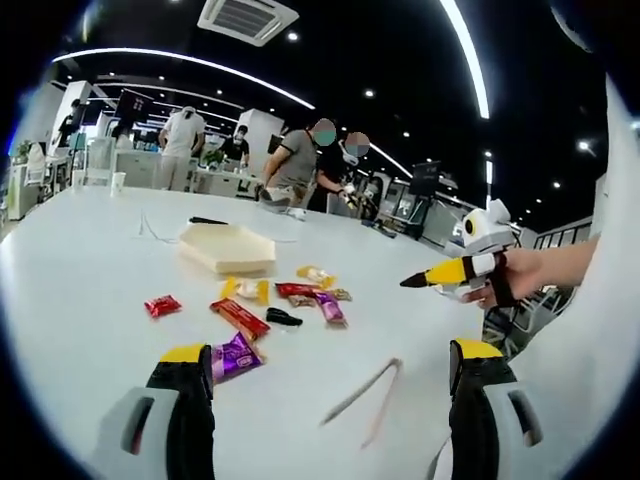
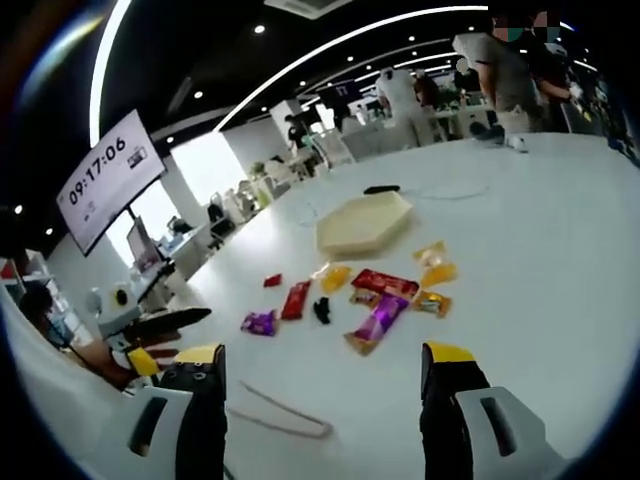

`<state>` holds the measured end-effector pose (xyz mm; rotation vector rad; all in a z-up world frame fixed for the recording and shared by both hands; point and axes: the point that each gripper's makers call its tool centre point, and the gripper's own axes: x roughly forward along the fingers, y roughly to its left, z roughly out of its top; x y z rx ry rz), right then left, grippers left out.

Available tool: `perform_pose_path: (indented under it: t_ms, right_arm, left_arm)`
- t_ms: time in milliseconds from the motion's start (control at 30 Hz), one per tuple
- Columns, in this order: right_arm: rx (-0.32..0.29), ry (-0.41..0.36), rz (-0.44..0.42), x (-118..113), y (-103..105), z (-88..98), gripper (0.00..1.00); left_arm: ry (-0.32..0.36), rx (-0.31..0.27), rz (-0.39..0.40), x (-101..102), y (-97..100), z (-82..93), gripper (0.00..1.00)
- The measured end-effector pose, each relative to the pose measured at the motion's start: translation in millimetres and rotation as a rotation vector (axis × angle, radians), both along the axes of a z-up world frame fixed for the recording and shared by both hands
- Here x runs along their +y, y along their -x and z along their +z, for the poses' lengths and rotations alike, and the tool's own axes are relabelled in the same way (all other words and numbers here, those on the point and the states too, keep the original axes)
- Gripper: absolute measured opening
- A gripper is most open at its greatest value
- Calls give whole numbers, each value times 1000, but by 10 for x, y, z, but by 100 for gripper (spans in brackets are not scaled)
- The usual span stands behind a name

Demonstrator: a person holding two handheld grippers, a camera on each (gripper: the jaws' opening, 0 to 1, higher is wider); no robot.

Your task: Place the target food into the container with the food tongs after gripping and lifting it, then release it inside without dropping or visibly crushing the food.

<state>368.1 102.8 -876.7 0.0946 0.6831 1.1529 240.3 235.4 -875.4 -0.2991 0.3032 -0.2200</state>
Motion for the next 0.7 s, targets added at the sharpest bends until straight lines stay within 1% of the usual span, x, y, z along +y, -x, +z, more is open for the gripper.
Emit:
perform_pose_path:
  t_ms: [167, 333, 400, 433, 500, 567, 700]
  right_arm:
    - [-1, 5, 8, 2, 16, -5, 81]
    - [-2, 4, 10, 12, 27, 2, 81]
    - [-3, 5, 12, 17, 33, 9, 81]
    - [-4, 5, 13, 18, 34, 10, 81]
    - [-4, 3, 12, 18, 30, 16, 81]
    - [-5, 3, 13, 16, 28, 20, 81]
    - [-5, 0, 12, 19, 27, 34, 81]
  left_arm:
    - [-29, 18, -17, 10, 2, -65, 99]
    - [-59, 42, -42, -59, -8, -162, 99]
    - [-100, 52, -27, -31, -19, -199, 99]
    - [-105, 50, -24, -18, -24, -213, 99]
    - [-99, 27, -18, -8, -50, -202, 99]
    - [-96, 33, -33, -32, -65, -225, 99]
    - [-121, 52, -78, -92, -67, -315, 99]
